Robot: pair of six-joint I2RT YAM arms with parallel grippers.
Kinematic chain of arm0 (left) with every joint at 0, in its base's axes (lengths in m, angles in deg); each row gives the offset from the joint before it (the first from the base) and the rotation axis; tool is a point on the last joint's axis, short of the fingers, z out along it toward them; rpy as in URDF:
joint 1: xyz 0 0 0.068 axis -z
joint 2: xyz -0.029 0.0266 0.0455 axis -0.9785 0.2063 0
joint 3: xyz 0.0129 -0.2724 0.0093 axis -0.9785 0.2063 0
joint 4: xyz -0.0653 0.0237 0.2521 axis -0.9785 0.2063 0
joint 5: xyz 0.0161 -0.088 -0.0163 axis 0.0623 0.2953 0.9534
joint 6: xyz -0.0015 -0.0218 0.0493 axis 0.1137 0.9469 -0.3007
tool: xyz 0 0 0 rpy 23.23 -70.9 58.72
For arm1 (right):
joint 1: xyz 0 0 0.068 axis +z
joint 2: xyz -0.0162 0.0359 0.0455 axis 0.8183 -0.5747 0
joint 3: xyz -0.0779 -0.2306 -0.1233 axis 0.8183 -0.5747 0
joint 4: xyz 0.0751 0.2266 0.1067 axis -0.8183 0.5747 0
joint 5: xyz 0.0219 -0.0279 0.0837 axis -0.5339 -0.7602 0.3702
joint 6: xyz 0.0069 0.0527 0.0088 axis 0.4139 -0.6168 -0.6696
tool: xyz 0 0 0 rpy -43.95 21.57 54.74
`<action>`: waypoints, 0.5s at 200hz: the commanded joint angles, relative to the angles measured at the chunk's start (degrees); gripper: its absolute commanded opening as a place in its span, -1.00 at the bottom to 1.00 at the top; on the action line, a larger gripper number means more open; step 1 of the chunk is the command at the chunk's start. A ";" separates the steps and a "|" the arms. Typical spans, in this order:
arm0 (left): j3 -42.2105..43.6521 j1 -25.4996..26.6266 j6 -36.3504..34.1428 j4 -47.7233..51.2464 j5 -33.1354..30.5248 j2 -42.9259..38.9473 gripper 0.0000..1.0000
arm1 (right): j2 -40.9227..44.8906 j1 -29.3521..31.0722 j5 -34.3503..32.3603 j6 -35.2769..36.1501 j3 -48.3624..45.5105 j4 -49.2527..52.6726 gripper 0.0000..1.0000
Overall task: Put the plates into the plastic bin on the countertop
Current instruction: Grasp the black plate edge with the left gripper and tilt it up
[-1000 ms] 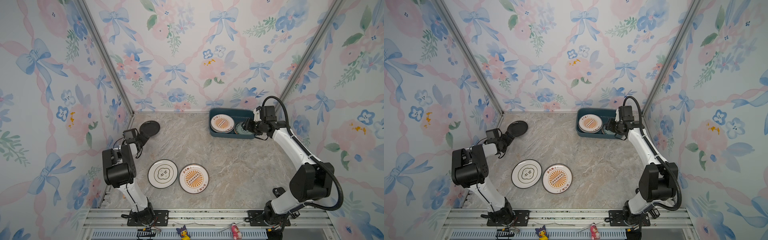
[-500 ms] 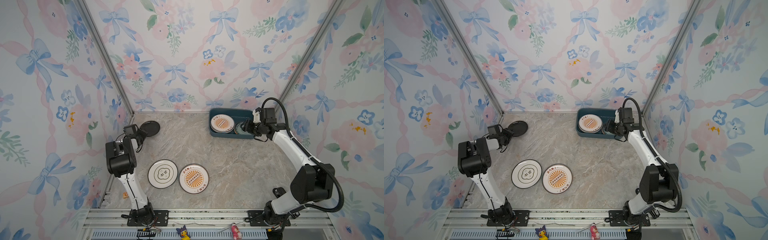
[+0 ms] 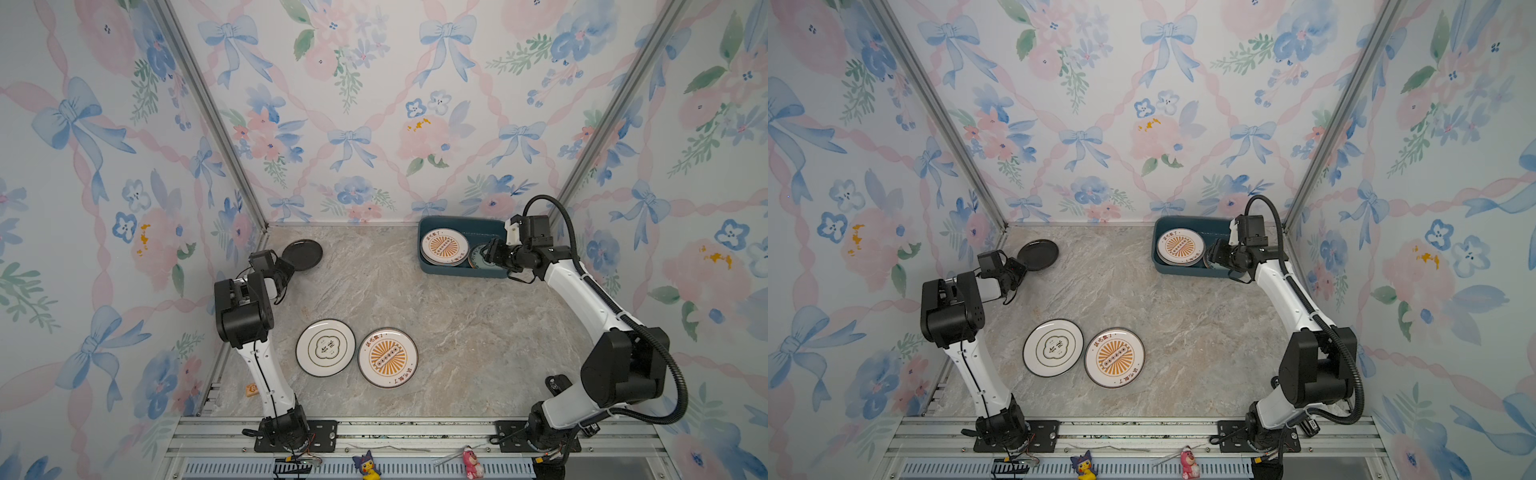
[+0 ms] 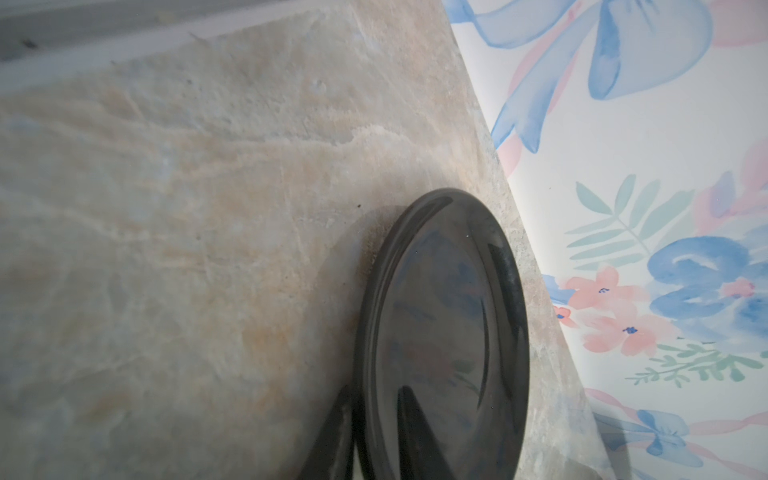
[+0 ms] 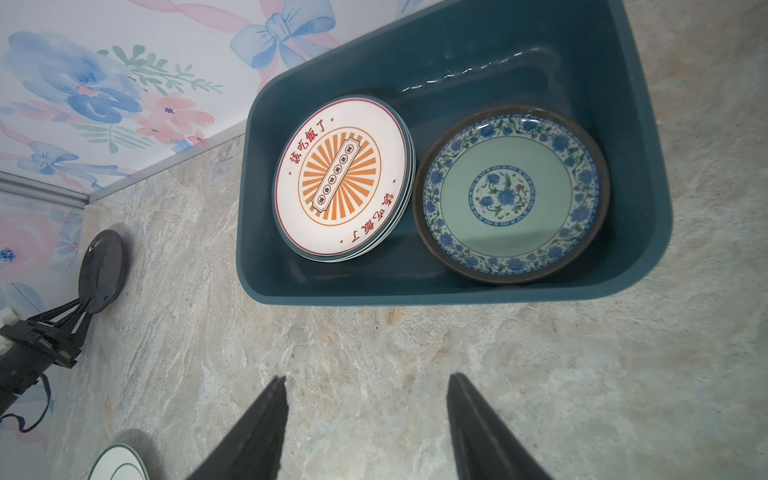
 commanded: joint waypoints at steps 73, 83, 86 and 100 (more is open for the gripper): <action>8.65 1.10 -0.76 -0.12 4.54 -1.00 -1.00 | 1.37 3.76 2.36 0.45 -1.62 -0.35 0.23; 9.82 2.04 -1.18 -0.60 4.79 -2.34 -1.00 | 1.85 4.18 4.72 0.37 -2.25 -1.43 0.23; 10.22 2.35 -1.27 -0.73 4.88 -2.90 -1.00 | 2.02 4.32 5.64 0.31 -2.50 -1.76 0.23; 11.86 4.01 -1.56 -1.40 5.77 -5.32 -1.00 | 2.58 4.78 10.32 -0.51 -3.64 -4.17 0.26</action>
